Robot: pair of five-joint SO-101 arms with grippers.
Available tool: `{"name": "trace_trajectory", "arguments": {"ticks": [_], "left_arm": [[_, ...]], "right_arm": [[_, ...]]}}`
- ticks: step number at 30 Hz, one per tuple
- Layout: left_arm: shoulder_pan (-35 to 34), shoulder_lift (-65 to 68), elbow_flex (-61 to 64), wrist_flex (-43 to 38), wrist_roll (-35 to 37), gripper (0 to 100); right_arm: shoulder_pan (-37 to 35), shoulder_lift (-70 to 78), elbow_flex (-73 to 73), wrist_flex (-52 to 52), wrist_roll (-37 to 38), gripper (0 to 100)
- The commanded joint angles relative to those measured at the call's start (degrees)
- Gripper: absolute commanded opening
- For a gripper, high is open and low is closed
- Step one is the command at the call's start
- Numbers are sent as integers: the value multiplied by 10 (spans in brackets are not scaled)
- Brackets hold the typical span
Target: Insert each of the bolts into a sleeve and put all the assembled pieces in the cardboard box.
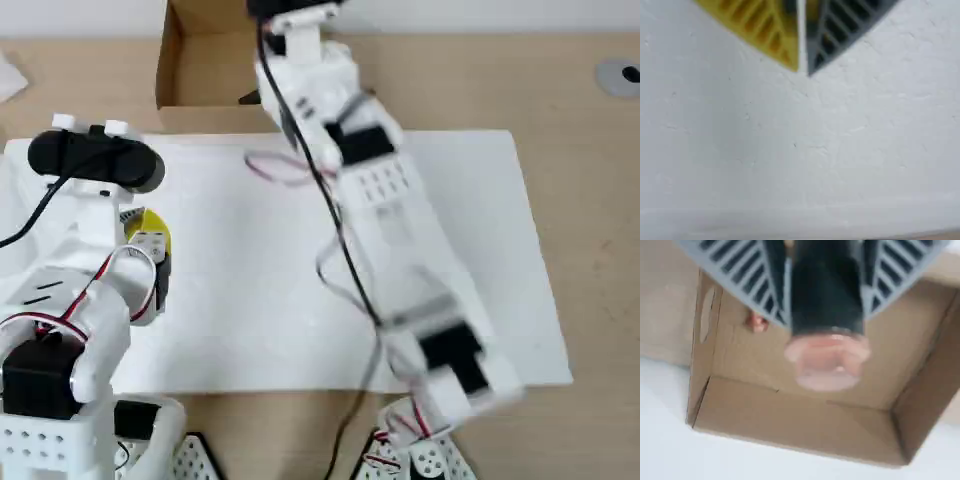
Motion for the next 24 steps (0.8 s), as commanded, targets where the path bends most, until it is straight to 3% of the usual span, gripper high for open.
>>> {"name": "trace_trajectory", "arguments": {"ticks": [1,8,13,18,22,24], "left_arm": [[-10,0,4,4,-3,2],[-10,0,44,4,-3,3],[-10,-1,57,4,-3,7],[-10,-1,61,4,-2,7],[-6,-1,61,3,-2,6],[-6,-1,61,3,-2,6]], "right_arm": [[18,170,-239,-5,0,9],[24,502,-582,-3,55,9],[22,675,-751,-2,80,9],[24,750,-803,-1,82,12],[22,752,-800,34,127,18],[22,750,-806,57,127,69]]}}
